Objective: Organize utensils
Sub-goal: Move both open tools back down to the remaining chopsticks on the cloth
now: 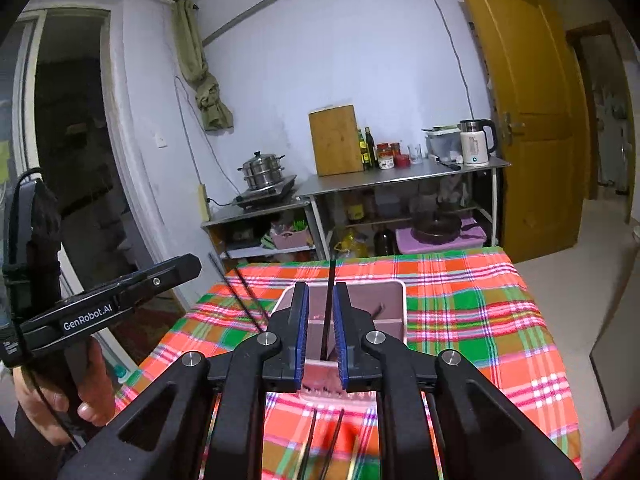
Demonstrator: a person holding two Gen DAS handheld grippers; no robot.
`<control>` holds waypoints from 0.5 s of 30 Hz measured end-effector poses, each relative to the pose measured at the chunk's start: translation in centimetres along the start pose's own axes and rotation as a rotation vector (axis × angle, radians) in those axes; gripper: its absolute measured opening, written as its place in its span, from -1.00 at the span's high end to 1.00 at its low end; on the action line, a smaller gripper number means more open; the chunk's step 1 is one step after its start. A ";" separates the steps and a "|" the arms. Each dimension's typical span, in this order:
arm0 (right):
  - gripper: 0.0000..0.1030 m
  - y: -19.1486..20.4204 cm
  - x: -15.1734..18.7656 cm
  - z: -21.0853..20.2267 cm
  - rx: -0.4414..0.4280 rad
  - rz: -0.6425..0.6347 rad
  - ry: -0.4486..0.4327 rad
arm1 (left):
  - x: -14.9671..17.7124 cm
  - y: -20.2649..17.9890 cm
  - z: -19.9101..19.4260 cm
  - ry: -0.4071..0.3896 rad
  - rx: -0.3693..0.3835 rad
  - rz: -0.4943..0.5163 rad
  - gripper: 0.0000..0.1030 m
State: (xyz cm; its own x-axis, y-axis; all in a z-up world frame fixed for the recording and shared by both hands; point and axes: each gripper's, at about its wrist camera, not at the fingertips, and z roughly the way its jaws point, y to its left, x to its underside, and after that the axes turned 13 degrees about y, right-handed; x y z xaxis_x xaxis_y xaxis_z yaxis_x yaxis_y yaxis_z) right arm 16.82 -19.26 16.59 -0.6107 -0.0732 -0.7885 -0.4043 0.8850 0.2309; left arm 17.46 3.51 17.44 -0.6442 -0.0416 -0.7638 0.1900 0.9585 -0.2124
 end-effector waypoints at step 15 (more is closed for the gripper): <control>0.76 -0.7 6.9 -0.5 0.012 -0.003 0.146 | 9.6 -0.1 3.9 0.205 0.026 -0.061 0.35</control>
State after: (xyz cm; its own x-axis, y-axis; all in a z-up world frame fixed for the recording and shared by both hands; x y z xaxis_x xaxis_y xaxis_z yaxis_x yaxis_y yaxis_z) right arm 12.54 -20.65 11.31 -0.7024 -0.1415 -0.6975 -0.3989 0.8900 0.2211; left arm 14.08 1.92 7.74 -0.7918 -0.0382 -0.6095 0.1636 0.9483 -0.2720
